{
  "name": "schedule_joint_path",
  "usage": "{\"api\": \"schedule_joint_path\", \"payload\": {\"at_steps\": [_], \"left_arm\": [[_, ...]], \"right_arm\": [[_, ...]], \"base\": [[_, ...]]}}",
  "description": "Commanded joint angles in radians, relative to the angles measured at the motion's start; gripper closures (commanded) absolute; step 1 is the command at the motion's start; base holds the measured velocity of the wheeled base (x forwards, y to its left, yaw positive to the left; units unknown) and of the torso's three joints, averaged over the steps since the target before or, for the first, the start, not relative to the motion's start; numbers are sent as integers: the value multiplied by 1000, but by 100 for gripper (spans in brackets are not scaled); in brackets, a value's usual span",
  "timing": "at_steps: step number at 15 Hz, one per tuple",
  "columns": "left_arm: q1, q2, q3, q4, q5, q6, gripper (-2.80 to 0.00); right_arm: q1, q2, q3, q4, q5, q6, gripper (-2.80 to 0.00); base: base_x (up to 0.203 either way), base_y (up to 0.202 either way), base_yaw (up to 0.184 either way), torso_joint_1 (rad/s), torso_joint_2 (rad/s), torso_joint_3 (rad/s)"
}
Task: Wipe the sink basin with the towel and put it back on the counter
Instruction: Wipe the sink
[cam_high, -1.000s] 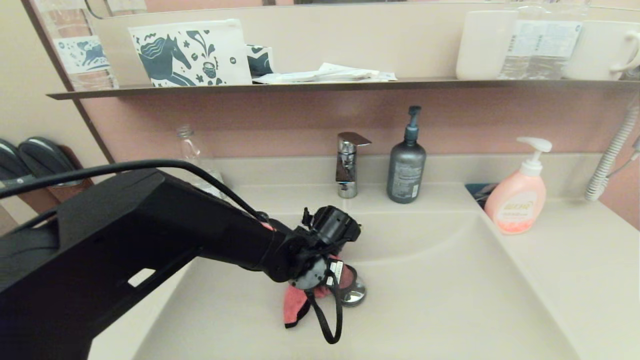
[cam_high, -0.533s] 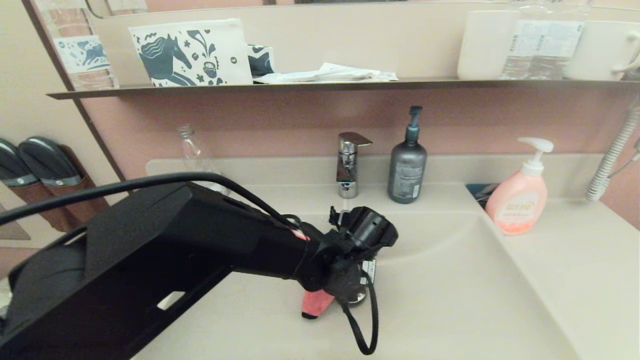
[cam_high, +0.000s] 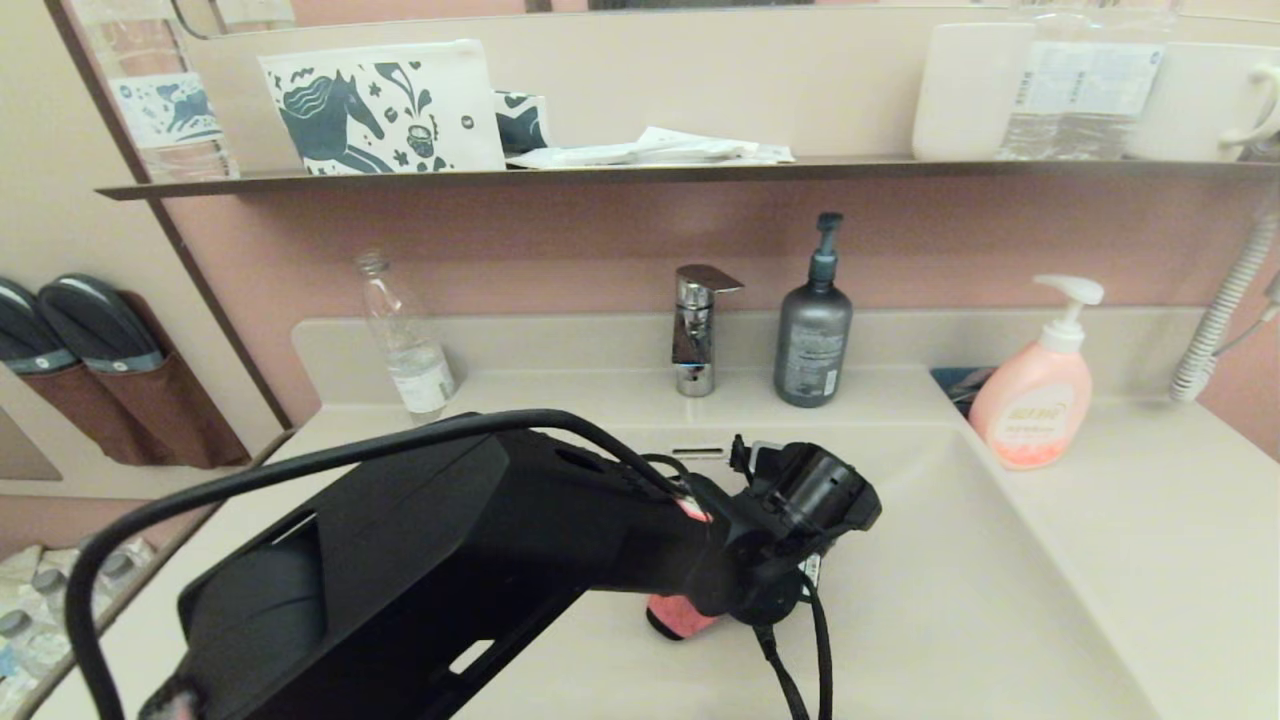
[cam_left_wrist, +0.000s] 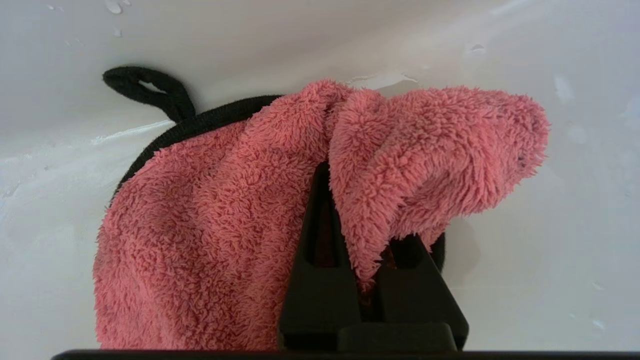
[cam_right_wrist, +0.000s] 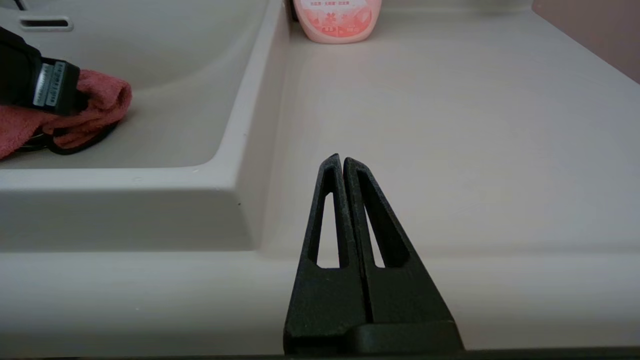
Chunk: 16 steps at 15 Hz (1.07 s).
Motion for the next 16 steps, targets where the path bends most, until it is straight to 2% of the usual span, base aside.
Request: {"api": "schedule_joint_path", "payload": {"at_steps": [1, 5, 8, 10, 16], "left_arm": [[12, 30, -21, 35, -1, -9, 0], [-26, 14, -76, 74, -3, -43, 0], [-65, 41, -117, 130, -4, -102, 0], [-71, 50, -118, 159, -10, -119, 0], [-118, 66, -117, 383, -38, -218, 0]], "right_arm": [[0, 2, 0, 0, 0, -1, 0], [0, 2, 0, 0, 0, -1, 0], [0, 2, 0, 0, 0, -1, 0], [0, 2, 0, 0, 0, -1, 0], [0, 2, 0, 0, 0, -1, 0]], "base": [[0, 0, 0, 0, 0, 0], [0, 0, 0, 0, 0, 0], [0, 0, 0, 0, 0, 0], [0, 0, 0, 0, 0, 0], [0, 0, 0, 0, 0, 0]]}}
